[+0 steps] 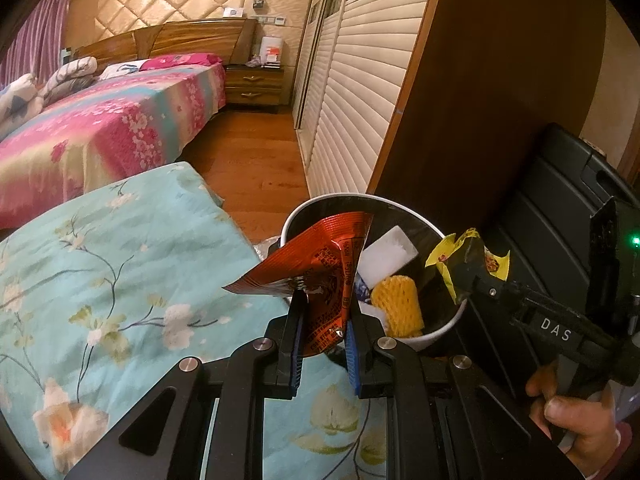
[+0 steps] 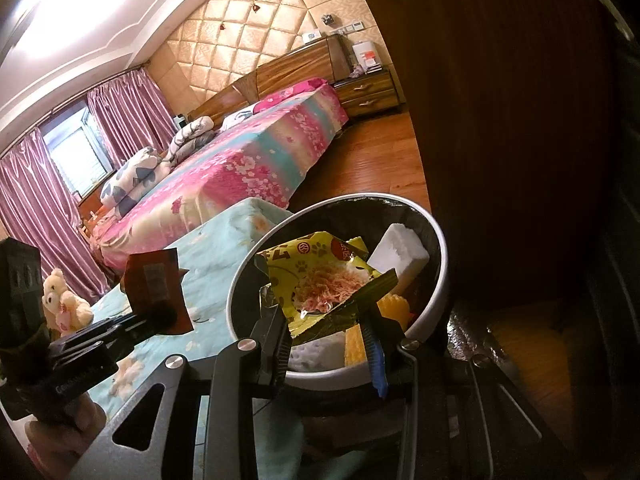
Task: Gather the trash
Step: 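Lower both items into the bin and open both tools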
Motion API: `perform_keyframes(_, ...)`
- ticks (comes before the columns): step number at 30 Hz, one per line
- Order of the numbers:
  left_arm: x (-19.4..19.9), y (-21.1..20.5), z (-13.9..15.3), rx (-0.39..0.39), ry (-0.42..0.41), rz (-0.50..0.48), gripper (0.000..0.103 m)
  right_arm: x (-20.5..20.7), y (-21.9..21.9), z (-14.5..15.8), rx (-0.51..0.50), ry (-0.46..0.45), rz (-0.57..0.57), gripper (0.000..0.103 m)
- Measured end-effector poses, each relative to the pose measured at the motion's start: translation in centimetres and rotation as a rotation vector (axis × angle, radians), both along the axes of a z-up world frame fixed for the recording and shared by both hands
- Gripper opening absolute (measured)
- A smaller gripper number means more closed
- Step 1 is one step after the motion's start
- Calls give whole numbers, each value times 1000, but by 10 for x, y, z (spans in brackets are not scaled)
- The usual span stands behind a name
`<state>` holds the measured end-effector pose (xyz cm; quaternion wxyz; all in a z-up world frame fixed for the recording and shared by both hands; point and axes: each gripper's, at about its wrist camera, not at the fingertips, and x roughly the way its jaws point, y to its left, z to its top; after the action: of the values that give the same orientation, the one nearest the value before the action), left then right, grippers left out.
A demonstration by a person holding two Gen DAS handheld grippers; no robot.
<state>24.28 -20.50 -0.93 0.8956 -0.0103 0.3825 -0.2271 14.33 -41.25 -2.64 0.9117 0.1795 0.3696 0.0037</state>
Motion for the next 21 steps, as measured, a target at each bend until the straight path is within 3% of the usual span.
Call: perform_keyframes(21, 17, -20, 1, 15, 7, -18, 16, 17, -9, -2, -1, 32, 2, 32)
